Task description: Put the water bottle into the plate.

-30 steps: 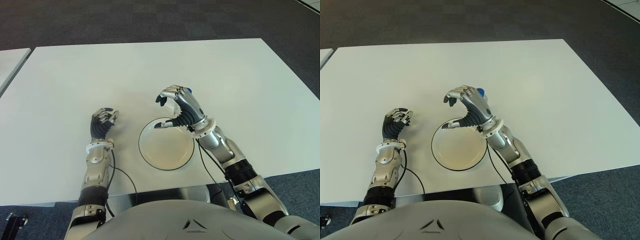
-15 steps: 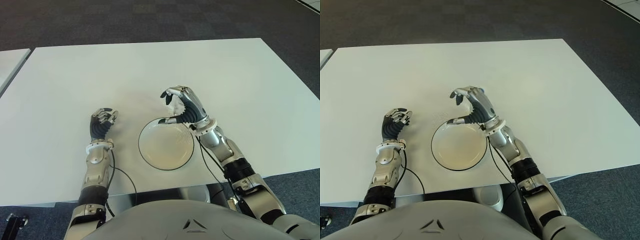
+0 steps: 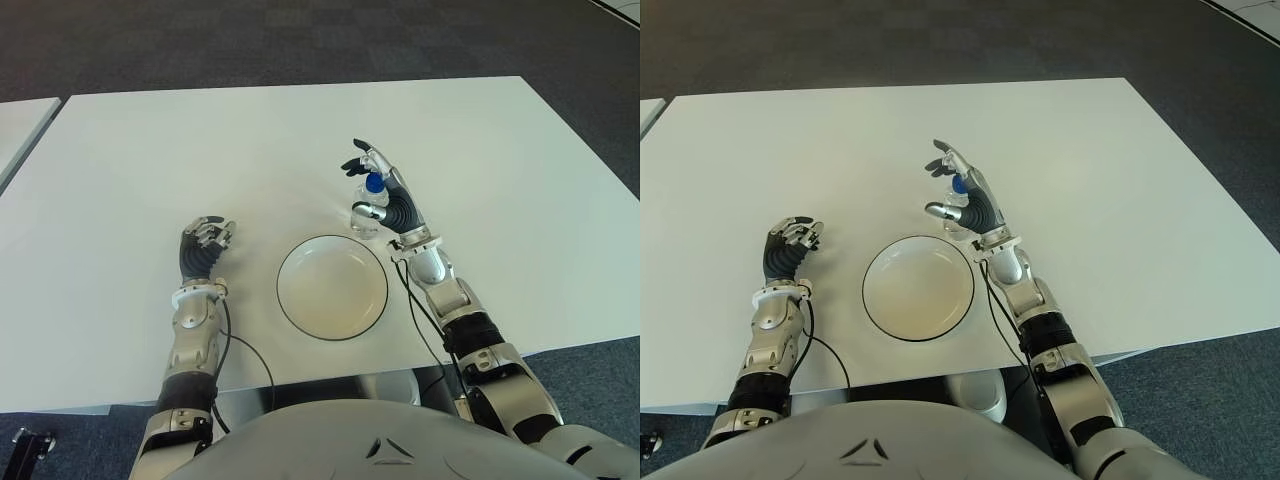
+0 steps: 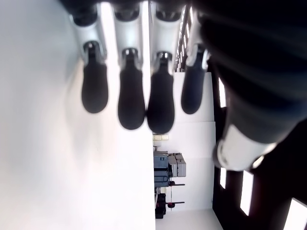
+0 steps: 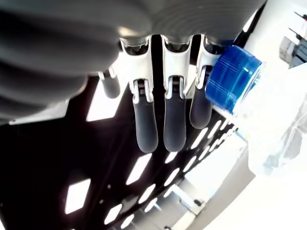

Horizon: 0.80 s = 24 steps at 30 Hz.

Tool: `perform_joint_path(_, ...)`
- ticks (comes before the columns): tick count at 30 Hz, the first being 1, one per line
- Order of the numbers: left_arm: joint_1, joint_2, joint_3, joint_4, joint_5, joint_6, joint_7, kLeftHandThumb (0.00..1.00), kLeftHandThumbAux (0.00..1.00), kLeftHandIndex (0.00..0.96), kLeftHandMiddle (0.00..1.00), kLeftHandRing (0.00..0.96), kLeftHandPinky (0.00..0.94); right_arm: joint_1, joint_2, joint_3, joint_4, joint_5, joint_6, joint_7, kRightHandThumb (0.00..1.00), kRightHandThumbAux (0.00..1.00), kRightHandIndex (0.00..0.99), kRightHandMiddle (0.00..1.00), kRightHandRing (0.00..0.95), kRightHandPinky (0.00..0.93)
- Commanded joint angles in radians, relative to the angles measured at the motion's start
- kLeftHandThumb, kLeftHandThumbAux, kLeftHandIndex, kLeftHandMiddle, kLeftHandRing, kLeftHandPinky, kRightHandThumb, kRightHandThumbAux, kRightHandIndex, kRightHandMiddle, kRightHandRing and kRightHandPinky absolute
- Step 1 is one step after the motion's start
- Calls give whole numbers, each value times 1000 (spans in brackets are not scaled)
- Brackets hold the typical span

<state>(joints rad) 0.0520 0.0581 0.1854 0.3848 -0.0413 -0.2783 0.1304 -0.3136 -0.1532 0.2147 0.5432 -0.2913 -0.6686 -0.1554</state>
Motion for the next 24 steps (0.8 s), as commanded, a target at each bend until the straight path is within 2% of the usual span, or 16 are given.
perform_joint_path(1,14,-1,5,32,-5,31,-7,708,711,434,647,627,599,1,33,-20,85,22,-10,-9,564,156,0,0,0,0)
perform_joint_path(10,10,3,4,42,4,24,1,707,712,433,638,620,596,-22,54,-50,156,-32,-31,-120,603,141,0,0,0,0)
perform_joint_path(17,14,6,0,39,9,19,-2,707,712,433,641,623,592,-20,66,-50,159,-78,38,-194,609,130,0,0,0,0)
perform_joint_path(24,12,7,0,37,5,24,-6,707,712,434,641,622,603,-21,72,-44,170,-93,61,-221,609,116,0,0,0,0)
